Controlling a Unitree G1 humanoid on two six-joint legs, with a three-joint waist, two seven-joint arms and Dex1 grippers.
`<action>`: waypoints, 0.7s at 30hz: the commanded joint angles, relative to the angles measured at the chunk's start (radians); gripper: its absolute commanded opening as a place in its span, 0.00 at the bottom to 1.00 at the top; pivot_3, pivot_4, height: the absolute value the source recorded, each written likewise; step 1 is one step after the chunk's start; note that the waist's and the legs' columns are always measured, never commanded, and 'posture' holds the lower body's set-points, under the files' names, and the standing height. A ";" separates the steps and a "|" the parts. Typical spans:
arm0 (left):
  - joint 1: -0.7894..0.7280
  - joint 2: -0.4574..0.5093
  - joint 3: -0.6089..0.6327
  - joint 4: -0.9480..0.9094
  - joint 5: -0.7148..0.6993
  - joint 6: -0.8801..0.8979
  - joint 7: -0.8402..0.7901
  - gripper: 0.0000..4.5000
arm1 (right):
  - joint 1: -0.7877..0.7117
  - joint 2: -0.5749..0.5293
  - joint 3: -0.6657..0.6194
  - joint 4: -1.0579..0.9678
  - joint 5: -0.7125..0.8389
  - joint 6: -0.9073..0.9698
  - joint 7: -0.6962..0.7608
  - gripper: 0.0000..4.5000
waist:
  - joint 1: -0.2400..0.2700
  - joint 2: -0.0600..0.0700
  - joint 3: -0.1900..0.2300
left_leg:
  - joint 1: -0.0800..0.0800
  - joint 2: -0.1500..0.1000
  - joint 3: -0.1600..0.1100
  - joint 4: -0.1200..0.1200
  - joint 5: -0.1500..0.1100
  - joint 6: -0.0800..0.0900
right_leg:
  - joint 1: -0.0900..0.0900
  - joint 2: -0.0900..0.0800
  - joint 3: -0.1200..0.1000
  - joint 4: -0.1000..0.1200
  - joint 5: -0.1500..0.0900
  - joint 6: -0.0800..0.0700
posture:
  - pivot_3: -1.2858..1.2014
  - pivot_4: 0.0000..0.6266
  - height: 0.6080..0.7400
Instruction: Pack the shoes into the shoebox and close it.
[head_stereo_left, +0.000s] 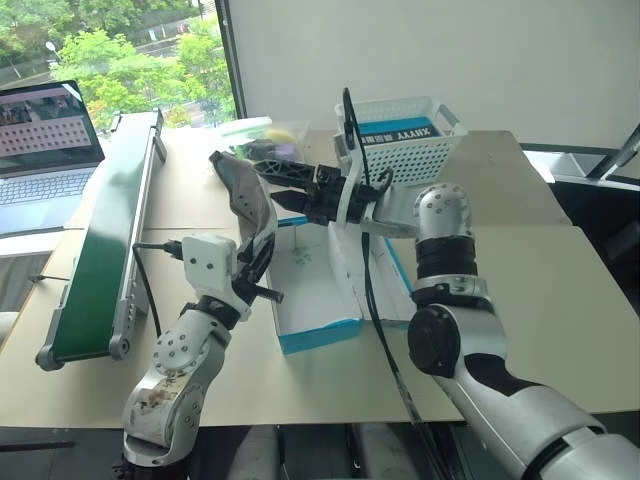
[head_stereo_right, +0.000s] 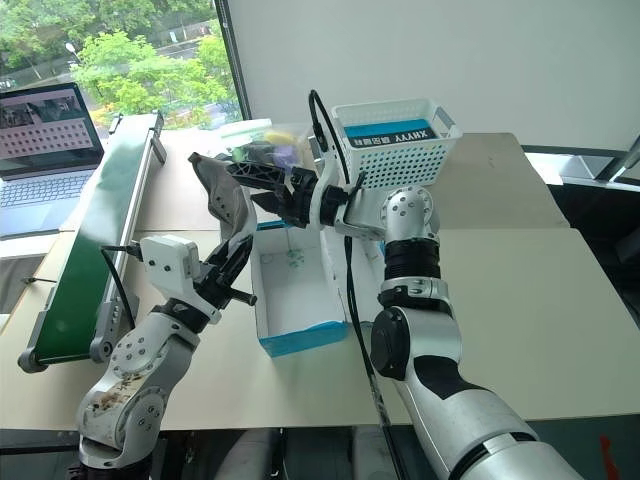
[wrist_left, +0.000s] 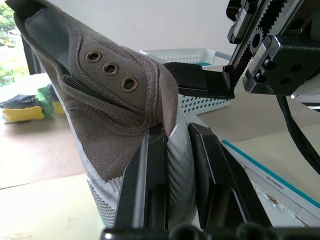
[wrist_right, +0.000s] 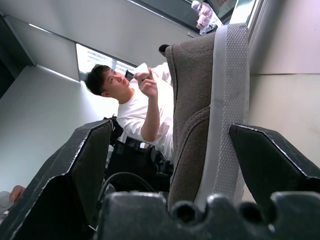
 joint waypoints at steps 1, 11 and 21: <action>-0.025 0.010 0.003 -0.068 -0.023 -0.015 -0.026 0.06 | 0.006 -0.027 0.036 0.013 -0.030 -0.054 0.029 1.00 | 0.003 0.000 0.000 | 0.000 0.000 0.000 0.000 0.000 0.000 | 0.000 0.000 0.000 0.000 0.000 0.000 | 0.52 0.24 0.96; -0.002 0.049 0.039 -0.103 -0.052 0.017 -0.042 0.06 | -0.018 -0.066 0.054 0.090 -0.058 -0.134 0.078 1.00 | -0.002 0.000 0.000 | 0.000 0.000 0.000 0.000 0.000 0.000 | 0.000 0.000 0.000 0.000 0.000 0.000 | 0.52 0.24 0.96; -0.035 0.044 -0.001 -0.094 -0.084 0.045 -0.061 0.06 | -0.019 0.009 0.055 0.016 0.009 -0.041 0.073 1.00 | 0.001 0.000 0.000 | 0.000 0.000 0.000 0.000 0.000 0.000 | 0.000 0.000 0.000 0.000 0.000 0.000 | 0.52 0.24 0.96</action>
